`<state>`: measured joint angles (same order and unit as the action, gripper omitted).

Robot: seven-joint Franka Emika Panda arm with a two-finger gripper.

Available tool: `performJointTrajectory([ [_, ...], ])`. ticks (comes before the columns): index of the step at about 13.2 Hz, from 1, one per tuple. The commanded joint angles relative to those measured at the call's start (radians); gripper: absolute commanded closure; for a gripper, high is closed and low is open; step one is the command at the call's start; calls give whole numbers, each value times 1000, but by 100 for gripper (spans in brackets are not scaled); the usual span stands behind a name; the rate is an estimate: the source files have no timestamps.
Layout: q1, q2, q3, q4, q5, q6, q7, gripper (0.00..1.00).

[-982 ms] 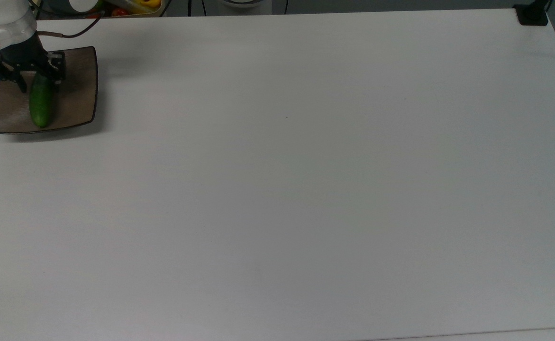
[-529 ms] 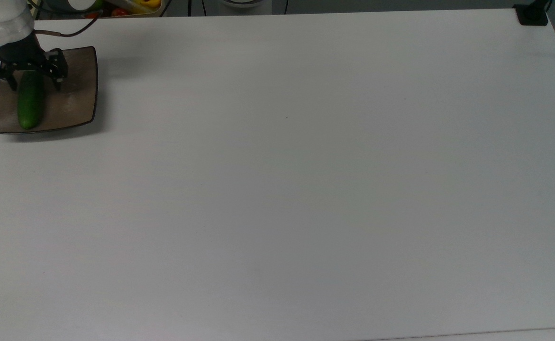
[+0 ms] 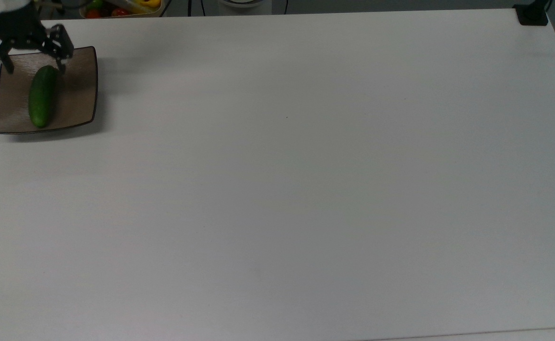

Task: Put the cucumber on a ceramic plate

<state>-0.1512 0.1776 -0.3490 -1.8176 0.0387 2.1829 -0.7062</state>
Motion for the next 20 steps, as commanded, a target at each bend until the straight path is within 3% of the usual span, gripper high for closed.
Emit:
performJointTrajectory([
  [1,59,-151,-1,-22,1,-141,63,0],
  [3,88,-193,4,19,1,-234,152,0],
  [5,107,-196,39,134,3,-418,292,0],
  [8,108,-231,151,187,3,-535,459,0],
  [15,110,-248,367,182,3,-557,682,0],
  [20,137,-244,392,159,-2,-510,696,0],
])
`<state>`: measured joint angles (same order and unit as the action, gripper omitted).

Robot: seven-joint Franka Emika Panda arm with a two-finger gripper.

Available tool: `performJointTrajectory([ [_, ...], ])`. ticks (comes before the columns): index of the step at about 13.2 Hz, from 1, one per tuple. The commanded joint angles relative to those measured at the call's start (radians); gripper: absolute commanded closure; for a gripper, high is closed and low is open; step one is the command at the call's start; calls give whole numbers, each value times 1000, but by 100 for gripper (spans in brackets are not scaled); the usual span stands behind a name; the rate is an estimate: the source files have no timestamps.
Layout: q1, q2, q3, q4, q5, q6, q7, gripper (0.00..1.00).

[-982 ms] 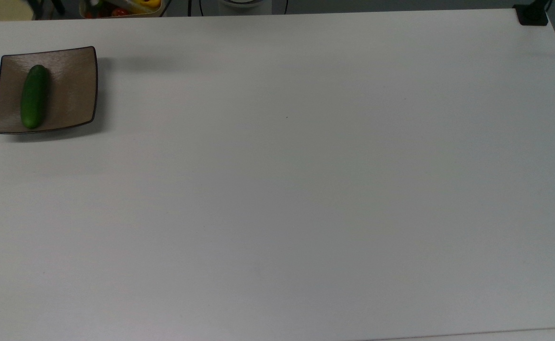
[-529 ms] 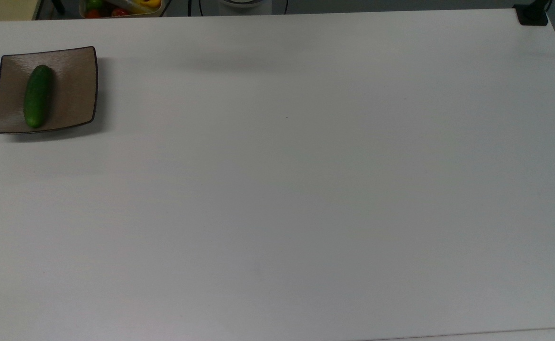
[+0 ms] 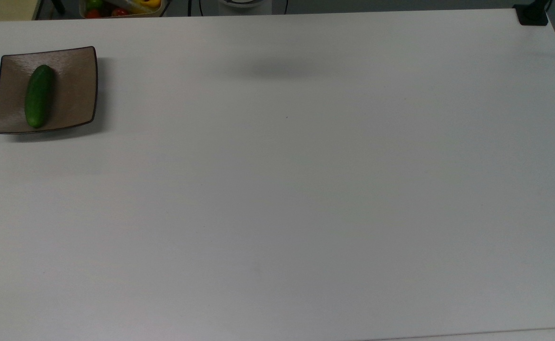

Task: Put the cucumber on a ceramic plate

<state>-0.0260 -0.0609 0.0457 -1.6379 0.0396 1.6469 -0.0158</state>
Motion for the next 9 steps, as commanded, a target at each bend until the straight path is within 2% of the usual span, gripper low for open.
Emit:
performJointTrajectory([
  [1,18,-4,-3,-35,-1,43,1,0],
  [5,32,19,-7,-42,2,102,-98,0],
  [9,31,26,-7,-43,5,125,-121,0],
])
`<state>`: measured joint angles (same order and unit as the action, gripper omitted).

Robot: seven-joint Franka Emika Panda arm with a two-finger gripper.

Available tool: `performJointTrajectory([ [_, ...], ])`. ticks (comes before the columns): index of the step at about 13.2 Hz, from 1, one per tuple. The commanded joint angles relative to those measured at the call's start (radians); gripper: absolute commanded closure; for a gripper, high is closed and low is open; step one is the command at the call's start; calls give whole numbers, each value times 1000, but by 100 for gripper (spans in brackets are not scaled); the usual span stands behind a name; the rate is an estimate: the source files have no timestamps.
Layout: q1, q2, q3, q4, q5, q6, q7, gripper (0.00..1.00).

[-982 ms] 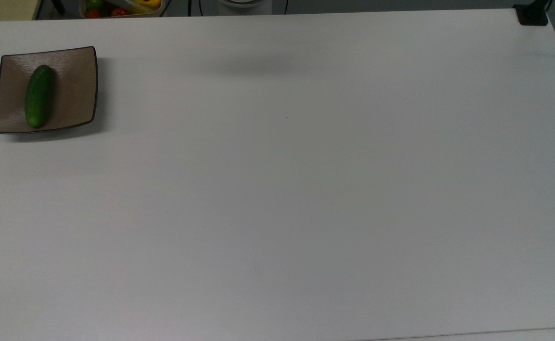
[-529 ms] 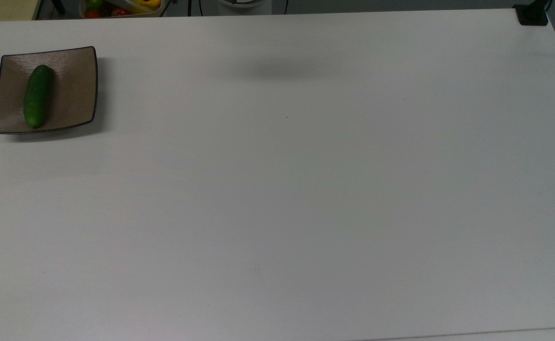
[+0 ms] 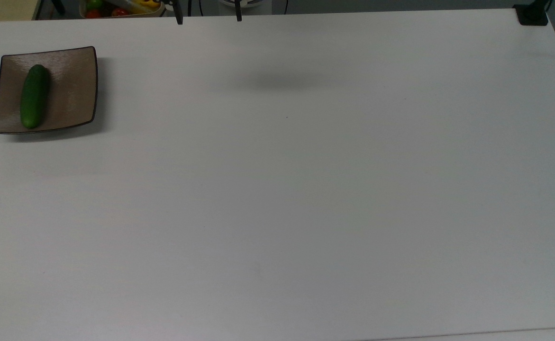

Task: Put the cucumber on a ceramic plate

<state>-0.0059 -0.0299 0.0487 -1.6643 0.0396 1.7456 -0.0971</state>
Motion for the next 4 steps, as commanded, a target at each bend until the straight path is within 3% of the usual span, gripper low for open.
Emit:
performJointTrajectory([
  [1,10,-4,-10,-18,5,26,-39,0],
  [4,10,-5,-10,-17,5,25,-33,0],
])
